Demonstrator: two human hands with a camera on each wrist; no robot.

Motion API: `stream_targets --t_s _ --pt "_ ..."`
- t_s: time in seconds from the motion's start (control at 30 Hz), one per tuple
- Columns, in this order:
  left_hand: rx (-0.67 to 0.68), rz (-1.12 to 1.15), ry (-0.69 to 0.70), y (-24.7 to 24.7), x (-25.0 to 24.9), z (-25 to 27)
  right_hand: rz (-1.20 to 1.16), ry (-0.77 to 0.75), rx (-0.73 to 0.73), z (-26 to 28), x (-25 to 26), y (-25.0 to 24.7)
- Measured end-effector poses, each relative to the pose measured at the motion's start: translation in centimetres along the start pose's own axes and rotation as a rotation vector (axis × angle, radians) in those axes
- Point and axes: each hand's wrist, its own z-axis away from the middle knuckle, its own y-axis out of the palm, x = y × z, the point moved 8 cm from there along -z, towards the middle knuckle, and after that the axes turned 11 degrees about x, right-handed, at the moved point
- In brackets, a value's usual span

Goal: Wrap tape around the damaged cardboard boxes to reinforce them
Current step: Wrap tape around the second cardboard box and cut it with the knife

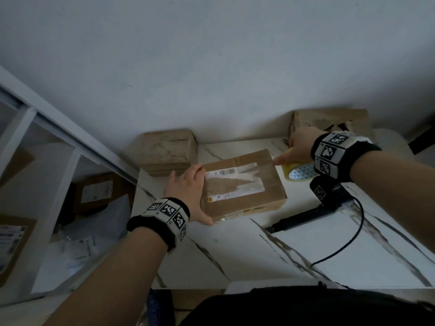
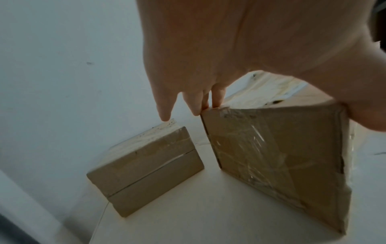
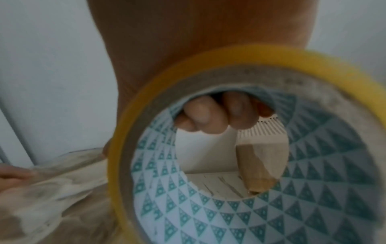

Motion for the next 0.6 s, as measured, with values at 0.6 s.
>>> stream_targets --t_s 0.6 --pt "0.012 -0.061 0.04 0.5 -3.7 -0.5 -0.112 -0.004 0.079 -2.9 -0.6 2.7"
